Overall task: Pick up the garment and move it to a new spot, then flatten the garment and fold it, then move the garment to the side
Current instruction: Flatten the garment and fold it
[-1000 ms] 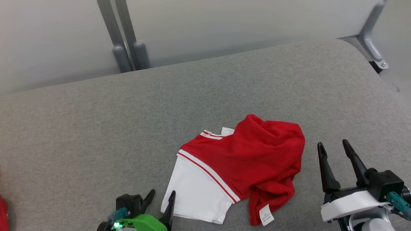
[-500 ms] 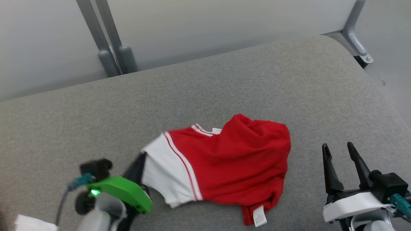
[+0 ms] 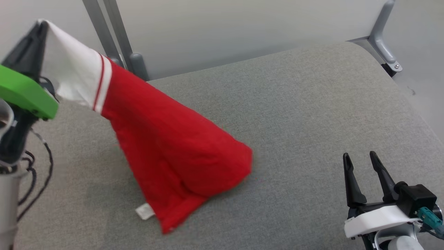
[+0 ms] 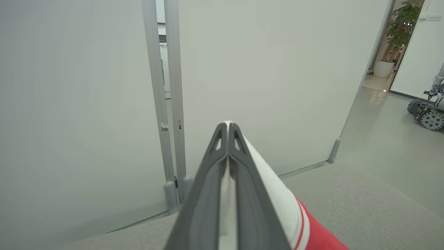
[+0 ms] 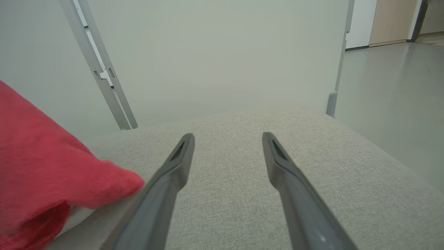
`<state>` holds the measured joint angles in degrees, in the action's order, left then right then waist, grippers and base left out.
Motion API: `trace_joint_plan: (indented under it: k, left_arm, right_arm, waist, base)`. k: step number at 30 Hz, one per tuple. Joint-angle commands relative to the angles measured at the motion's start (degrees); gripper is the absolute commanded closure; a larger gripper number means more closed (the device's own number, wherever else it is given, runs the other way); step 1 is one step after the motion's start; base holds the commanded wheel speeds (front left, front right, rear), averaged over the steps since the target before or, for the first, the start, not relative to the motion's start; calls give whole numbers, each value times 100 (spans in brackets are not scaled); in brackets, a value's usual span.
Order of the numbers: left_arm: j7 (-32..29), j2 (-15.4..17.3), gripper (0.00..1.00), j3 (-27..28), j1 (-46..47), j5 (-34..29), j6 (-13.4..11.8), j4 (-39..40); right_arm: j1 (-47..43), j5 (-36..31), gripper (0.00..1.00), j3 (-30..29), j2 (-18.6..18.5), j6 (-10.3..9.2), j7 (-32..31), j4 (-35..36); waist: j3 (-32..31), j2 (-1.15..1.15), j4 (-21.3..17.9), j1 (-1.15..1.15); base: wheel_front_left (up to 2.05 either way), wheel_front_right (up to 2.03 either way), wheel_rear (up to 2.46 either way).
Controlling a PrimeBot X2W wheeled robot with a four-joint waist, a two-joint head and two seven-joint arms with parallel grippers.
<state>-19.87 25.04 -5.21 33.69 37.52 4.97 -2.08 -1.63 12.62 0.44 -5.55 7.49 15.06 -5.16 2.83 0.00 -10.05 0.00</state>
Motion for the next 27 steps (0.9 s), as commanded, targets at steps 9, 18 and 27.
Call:
trace_joint_plan:
  k: [9,18,27]
  left_arm:
    - [-403,492,100,-238,1557,-179,158,-227]
    - [-191,-312,100,-1413,1085,-747,-29,65]
    - [237,-1822,100,-3247,-629,-893,-146,-304]
  right_arm:
    - [110,31,0,16,90,0,17,-42]
    - [81,19,0,61,98,0,17,-54]
    - [250,90,0,192,83,0,17,-92]
  waist:
    - [97,0,-110,0]
    - [62,0,-203,0]
    - [333,0,-517,0]
  base:
    - [0,0,0]
    - [0,0,0]
    - [0,0,0]
